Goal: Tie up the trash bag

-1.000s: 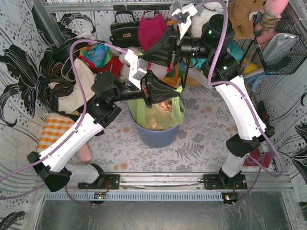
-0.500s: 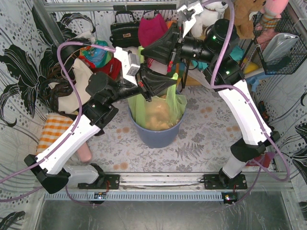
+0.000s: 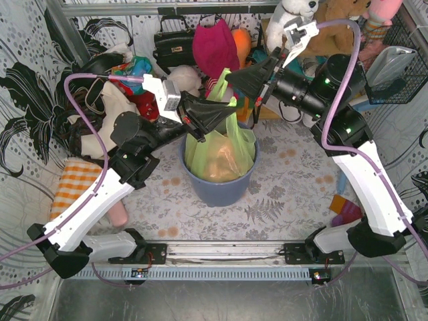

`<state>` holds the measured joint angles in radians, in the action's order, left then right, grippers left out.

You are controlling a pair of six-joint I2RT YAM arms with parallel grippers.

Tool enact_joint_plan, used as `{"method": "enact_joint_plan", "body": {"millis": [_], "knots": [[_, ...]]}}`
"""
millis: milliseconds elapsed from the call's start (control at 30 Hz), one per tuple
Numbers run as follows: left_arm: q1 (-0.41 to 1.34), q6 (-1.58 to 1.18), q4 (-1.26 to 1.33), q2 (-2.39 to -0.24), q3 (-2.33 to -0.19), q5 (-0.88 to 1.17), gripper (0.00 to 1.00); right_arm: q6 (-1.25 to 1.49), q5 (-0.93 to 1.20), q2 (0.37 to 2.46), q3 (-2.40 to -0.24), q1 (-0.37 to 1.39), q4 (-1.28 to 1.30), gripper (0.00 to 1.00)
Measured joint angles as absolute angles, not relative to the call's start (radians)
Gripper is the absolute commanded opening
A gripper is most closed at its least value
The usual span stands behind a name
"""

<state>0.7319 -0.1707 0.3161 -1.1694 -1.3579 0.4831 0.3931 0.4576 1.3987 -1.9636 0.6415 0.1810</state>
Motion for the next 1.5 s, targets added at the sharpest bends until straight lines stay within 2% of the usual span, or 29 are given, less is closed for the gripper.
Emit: {"method": "enact_joint_plan", "body": {"millis": [200,467,967,1167,1500], "knots": [[0.732,-0.171,0.333,-1.145,-1.322,0.451,0.00,0.426,0.352,1.295,-1.835,0.641,0.225,0.00],[0.732,-0.170,0.345,-1.130,-1.305,0.418,0.00,0.474,0.316,1.171,-1.680,0.677,0.233,0.00],[0.732,-0.159,0.340,-1.127,-1.297,0.387,0.00,0.512,0.243,1.119,-1.566,0.910,0.233,0.00],[0.732,-0.159,0.337,-1.127,-1.297,0.385,0.00,0.508,0.121,1.129,-1.565,1.007,0.246,0.00],[0.732,-0.158,0.334,-1.122,-1.291,0.385,0.00,0.509,-0.202,1.145,-1.461,1.106,0.253,0.00]]}}
